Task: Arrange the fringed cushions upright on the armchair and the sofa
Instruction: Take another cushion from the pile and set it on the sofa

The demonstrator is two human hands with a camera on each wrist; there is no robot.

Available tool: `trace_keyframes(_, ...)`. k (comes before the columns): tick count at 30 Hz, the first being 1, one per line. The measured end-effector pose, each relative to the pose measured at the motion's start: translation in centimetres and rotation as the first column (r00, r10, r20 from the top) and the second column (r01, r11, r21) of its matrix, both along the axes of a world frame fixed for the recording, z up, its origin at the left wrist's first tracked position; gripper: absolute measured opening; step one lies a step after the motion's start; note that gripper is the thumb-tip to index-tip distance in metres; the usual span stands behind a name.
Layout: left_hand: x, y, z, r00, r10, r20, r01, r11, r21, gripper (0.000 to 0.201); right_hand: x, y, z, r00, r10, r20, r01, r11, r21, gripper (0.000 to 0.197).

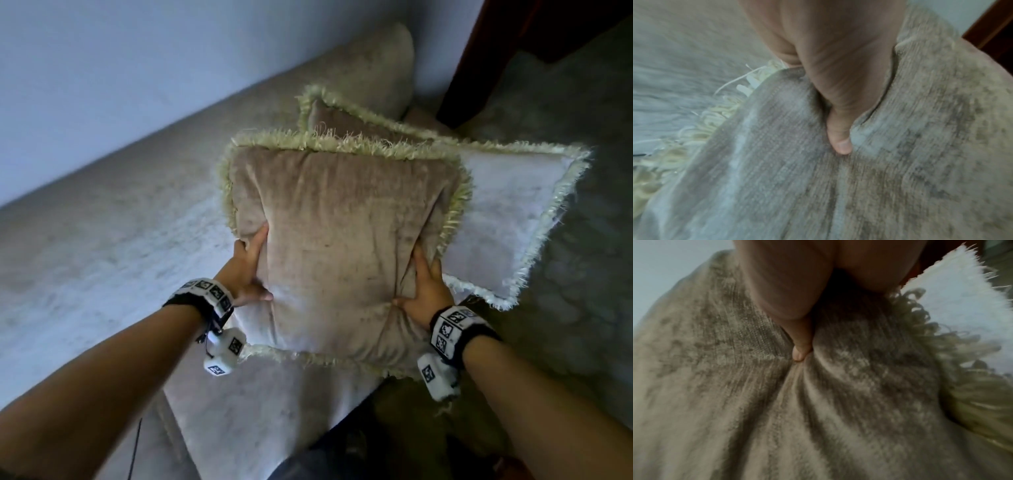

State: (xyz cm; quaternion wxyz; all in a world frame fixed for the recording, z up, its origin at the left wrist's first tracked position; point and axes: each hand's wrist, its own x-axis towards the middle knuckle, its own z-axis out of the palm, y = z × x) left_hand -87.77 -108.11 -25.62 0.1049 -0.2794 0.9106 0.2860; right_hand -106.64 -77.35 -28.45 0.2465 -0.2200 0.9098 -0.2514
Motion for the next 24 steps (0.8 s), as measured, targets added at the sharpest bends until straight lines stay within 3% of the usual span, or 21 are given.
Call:
trace_keyframes(7, 15.8, -3.6, 3.5, 0.941, 0.334, -0.054, -0.334, 0.943, 0.006, 0.151, 8.2, -11.2, 3.6, 0.956, 0.282, -0.085, -0.283, 0.959, -0.001, 0.128)
trace_keyframes(10, 23.9, -5.9, 3.9, 0.892, 0.435, -0.119, -0.436, 0.900, 0.017, 0.151, 13.3, -17.2, 5.2, 0.916, 0.391, -0.085, -0.393, 0.920, 0.002, 0.120)
trace_keyframes(14, 35.0, -8.9, 3.7, 0.830, 0.530, -0.173, -0.535, 0.844, 0.021, 0.152, 21.5, -24.5, 6.3, 0.847, 0.521, -0.107, -0.525, 0.851, -0.021, 0.124)
trace_keyframes(17, 43.1, -11.8, 3.5, 0.803, 0.569, -0.179, -0.577, 0.817, 0.007, 0.152, 28.6, -29.4, 6.7, 0.807, 0.581, -0.103, -0.582, 0.813, 0.026, 0.117)
trace_keyframes(24, 57.8, -18.6, 2.2, 0.739, 0.658, -0.146, -0.668, 0.744, -0.028, 0.148, 43.2, -38.7, 4.3, 0.800, 0.592, -0.099, -0.599, 0.798, -0.067, 0.120)
